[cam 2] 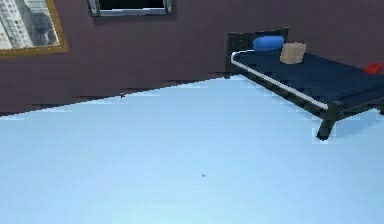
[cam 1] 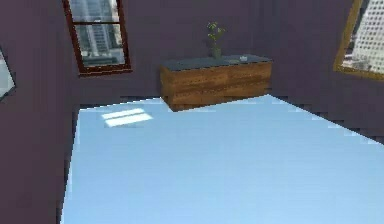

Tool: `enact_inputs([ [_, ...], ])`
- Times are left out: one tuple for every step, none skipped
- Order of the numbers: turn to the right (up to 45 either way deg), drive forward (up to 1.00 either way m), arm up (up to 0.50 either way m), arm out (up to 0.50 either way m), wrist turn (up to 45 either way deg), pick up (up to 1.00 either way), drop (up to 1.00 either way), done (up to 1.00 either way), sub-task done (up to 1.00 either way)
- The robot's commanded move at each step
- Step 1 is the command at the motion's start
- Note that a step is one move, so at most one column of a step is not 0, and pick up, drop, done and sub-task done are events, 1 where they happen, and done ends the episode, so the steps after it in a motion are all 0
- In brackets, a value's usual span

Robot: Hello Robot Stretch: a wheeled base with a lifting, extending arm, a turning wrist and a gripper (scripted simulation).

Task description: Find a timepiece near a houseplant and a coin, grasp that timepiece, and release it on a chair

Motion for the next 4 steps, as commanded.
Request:
enact_inputs([
  [0.0,0.45,0.00,0.00,0.0,0.00,0.00,0.00,0.00],
  [9.0,0.00,0.00,0.00,0.0,0.00,0.00,0.00,0.00],
  [0.0,1.00,0.00,0.00,0.0,0.00,0.00,0.00,0.00],
  [3.0,0.00,0.00,0.00,0.0,0.00,0.00,0.00,0.00],
])
